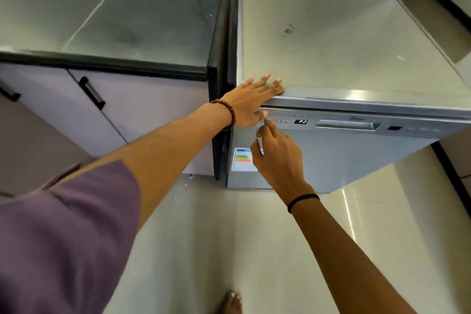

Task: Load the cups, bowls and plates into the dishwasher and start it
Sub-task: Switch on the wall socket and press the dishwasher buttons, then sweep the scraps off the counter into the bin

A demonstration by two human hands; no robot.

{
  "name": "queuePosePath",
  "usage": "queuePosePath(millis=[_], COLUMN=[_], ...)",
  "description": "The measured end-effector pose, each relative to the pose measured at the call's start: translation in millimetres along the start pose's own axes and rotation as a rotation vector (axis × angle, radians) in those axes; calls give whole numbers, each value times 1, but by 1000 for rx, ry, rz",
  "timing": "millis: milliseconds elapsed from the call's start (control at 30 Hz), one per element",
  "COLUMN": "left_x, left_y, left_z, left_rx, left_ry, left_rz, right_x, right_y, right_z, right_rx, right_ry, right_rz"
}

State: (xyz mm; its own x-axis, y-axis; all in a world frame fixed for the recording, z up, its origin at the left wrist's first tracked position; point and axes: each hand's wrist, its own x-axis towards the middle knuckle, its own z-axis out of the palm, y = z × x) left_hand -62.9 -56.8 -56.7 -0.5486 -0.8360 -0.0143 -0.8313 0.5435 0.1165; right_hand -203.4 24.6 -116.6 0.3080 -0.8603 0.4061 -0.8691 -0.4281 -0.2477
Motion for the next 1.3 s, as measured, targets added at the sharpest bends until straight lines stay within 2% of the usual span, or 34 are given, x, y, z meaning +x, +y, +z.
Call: queuePosePath(millis=[233,333,467,667,800,900,1100,1300], left_x=[-63,-89,-128,-193,-235,-265,-317,-349], left_y=[23,15,-13,-82,-134,-184,-281,-348], left_z=[8,4,-9,-22,-48,-69,-100,-120], left_rx=[-100,-210,-286,-407,-446,-514,-481,-480], left_ry=[187,300,362,376,445,444,464,439], left_rz=[-145,-244,-398,-636,-699,-769,-878,-993], right_x=[12,26,50,95,135,172,235,284], right_y=[-24,-42,-83,-167,-226,-278,-370,-429], right_z=[-17,-18,-15,1,19,38,72,102], right_rx=[117,162,241,317,313,372,384,388], right_ry=[-89,-86,-57,-97,-182,-180,-172,-215], right_rz=[-63,-96,-150,-233,-290,-267,-271,-318])
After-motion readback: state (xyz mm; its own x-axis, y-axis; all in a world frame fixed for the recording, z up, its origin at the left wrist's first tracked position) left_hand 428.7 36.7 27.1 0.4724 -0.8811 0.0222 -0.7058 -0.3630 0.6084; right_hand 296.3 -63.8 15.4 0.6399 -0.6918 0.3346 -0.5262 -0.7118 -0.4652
